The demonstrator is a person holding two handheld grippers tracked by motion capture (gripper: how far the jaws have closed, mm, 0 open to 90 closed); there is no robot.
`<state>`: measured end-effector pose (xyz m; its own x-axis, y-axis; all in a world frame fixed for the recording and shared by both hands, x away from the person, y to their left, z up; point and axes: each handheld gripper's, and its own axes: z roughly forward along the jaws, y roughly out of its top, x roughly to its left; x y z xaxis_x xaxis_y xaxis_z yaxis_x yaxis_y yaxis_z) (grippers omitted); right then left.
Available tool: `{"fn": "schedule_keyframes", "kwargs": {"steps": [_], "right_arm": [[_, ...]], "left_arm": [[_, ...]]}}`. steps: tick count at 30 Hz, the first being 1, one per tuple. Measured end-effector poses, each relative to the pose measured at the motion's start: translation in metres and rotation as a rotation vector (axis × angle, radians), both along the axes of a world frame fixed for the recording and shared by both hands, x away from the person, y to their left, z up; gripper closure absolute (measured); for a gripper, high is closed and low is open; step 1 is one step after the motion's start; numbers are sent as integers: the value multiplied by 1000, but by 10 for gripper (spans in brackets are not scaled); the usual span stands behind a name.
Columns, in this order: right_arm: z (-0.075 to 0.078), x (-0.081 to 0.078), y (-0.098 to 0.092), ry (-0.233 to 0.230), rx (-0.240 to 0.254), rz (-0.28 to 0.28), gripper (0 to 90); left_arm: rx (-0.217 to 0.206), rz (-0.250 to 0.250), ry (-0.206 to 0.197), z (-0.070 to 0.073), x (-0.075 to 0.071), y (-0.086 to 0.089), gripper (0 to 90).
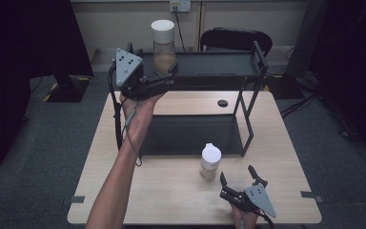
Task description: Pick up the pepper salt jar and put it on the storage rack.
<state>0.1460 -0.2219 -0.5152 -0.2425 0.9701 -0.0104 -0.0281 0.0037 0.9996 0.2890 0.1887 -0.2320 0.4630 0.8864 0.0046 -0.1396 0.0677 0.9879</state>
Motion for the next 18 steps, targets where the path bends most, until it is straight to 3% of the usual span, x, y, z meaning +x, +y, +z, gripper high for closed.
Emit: {"fn": "schedule_keyframes", "kwargs": {"steps": [9,11,18], "right_arm": [[0,0,0,0,0,0,11],[0,0,0,0,0,0,11],[0,0,0,0,0,0,11]], "left_arm": [[-31,-9,-7,-25,-15,6,0],[-50,-6,-36,-36,-19,7,4],[-55,7,-20,-61,-31,13,2]]}}
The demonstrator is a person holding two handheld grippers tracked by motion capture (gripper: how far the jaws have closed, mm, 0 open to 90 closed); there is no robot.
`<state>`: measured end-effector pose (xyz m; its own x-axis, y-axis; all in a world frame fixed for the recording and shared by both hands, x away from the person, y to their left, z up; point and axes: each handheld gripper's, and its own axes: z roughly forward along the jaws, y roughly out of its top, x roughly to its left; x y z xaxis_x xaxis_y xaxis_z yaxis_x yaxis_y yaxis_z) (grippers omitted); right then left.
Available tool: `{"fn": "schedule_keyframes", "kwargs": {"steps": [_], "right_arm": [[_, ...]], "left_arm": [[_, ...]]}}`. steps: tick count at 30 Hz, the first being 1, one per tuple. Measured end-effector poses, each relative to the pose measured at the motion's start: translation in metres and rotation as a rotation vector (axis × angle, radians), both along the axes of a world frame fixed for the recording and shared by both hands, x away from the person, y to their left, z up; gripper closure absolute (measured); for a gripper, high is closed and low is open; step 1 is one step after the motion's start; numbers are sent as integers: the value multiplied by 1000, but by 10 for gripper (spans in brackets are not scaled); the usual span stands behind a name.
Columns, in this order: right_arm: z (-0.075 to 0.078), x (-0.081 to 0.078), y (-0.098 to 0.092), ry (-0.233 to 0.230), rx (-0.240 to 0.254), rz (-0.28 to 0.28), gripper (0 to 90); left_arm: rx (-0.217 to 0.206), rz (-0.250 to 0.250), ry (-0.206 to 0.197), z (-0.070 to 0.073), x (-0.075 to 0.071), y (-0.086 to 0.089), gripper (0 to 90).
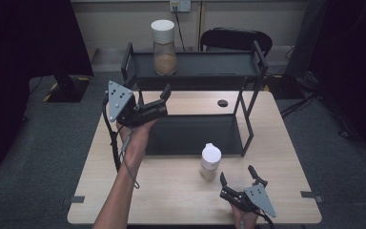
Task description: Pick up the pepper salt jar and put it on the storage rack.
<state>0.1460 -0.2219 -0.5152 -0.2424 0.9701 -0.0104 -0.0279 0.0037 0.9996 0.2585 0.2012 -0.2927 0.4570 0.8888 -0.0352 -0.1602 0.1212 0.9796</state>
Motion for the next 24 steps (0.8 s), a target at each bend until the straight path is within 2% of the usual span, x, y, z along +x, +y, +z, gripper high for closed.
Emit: {"fn": "schedule_keyframes", "kwargs": {"steps": [6,8,13,15,19,22,24], "right_arm": [[0,0,0,0,0,0,11],[0,0,0,0,0,0,11],[0,0,0,0,0,0,11],[0,0,0,0,0,0,11],[0,0,0,0,0,0,11],[0,0,0,0,0,0,11],[0,0,0,0,0,0,11]], "left_arm": [[17,-8,21,-20,-9,4,2],[37,-8,25,-25,-11,4,2],[23,-27,34,-41,-17,8,1],[33,-25,34,-46,-20,8,1],[14,-13,45,-60,-26,9,1],[11,-11,30,-74,-29,9,3],[13,-13,43,-80,-30,9,2]]}}
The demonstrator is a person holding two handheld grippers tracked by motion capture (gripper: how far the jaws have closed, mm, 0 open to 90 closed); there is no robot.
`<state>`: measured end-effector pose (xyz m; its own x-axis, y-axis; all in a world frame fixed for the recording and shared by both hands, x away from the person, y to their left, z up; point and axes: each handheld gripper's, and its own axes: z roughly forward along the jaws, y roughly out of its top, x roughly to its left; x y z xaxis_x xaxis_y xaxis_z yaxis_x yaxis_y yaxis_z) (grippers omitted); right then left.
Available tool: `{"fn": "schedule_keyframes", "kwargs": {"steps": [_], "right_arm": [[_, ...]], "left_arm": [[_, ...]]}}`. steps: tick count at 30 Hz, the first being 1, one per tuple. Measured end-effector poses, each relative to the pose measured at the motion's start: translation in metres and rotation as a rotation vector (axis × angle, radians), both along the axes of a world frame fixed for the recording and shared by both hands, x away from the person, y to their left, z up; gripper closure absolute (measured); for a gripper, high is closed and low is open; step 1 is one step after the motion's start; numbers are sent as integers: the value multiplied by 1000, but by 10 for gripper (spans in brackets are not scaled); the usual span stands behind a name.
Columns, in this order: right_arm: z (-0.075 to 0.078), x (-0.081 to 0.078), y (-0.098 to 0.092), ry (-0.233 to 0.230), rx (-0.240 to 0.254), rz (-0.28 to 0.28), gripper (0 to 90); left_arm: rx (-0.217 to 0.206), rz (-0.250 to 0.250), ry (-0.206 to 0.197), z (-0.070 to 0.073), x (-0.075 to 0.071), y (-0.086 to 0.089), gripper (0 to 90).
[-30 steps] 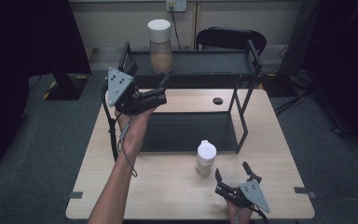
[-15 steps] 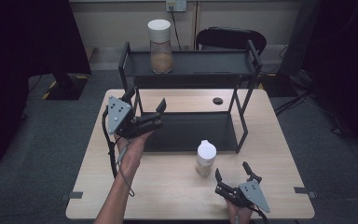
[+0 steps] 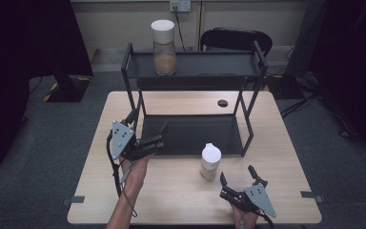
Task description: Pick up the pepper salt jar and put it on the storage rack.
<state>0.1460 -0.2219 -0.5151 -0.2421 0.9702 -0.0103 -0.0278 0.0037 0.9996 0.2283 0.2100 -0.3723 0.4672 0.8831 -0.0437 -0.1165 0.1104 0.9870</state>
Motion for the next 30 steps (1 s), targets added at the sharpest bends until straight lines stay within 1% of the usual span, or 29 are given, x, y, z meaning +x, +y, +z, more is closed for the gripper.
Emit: {"fn": "schedule_keyframes", "kwargs": {"steps": [2,7,12,15,16,17,19,21,24,26,28,30], "right_arm": [[0,0,0,0,0,0,11],[0,0,0,0,0,0,11],[0,0,0,0,0,0,11],[0,0,0,0,0,0,11],[0,0,0,0,0,0,11],[0,0,0,0,0,0,11],[0,0,0,0,0,0,11],[0,0,0,0,0,0,11],[0,0,0,0,0,0,11],[0,0,0,0,0,0,11],[0,0,0,0,0,0,11],[0,0,0,0,0,0,12]], "left_arm": [[14,0,15,-5,-1,-1,2],[39,30,1,-22,-9,-6,2],[16,34,30,-38,-14,-5,2],[28,47,29,-49,-17,-3,2],[28,47,29,-49,-17,-3,2],[19,51,32,-54,-19,-1,2],[27,64,27,-61,-23,0,2],[29,70,36,-65,-26,1,2],[24,83,38,-74,-30,1,4],[43,97,28,-81,-32,0,7],[32,87,28,-88,-33,1,7],[28,95,43,-91,-34,0,5]]}}
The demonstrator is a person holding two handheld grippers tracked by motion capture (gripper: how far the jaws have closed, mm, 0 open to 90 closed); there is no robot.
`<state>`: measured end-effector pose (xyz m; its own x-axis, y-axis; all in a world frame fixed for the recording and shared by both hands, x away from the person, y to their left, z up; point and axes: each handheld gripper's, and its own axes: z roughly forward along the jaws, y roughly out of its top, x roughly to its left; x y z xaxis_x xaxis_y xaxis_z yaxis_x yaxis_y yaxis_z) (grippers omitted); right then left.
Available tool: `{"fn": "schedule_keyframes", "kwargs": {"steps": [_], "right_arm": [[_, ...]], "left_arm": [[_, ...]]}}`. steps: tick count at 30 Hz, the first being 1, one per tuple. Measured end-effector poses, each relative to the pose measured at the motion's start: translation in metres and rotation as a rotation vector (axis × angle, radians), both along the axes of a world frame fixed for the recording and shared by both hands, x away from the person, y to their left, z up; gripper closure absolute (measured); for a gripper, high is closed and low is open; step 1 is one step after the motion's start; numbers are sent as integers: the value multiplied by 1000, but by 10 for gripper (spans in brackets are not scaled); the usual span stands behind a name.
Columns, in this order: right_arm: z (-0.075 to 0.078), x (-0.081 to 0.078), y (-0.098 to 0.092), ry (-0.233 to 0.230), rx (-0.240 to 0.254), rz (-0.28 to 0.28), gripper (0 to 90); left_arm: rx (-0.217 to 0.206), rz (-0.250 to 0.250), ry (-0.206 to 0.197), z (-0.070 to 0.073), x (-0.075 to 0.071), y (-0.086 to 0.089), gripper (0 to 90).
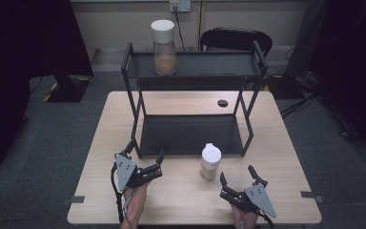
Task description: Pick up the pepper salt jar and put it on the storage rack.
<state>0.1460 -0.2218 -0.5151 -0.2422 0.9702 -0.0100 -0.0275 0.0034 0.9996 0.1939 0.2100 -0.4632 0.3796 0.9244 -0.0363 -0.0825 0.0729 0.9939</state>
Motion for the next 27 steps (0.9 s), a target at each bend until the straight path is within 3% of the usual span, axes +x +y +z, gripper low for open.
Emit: {"fn": "schedule_keyframes", "kwargs": {"steps": [8,17,24,26,27], "right_arm": [[0,0,0,0,0,-1,11],[0,0,0,0,0,-2,11],[0,0,0,0,0,-3,11],[0,0,1,0,0,-3,11],[0,0,1,0,0,-3,11]], "left_arm": [[-1,6,40,-25,-8,-4,3],[24,20,33,-42,-14,-3,2],[39,39,61,-52,-15,-3,3],[48,34,91,-50,-14,-3,2],[57,37,79,-51,-14,-4,2]]}}
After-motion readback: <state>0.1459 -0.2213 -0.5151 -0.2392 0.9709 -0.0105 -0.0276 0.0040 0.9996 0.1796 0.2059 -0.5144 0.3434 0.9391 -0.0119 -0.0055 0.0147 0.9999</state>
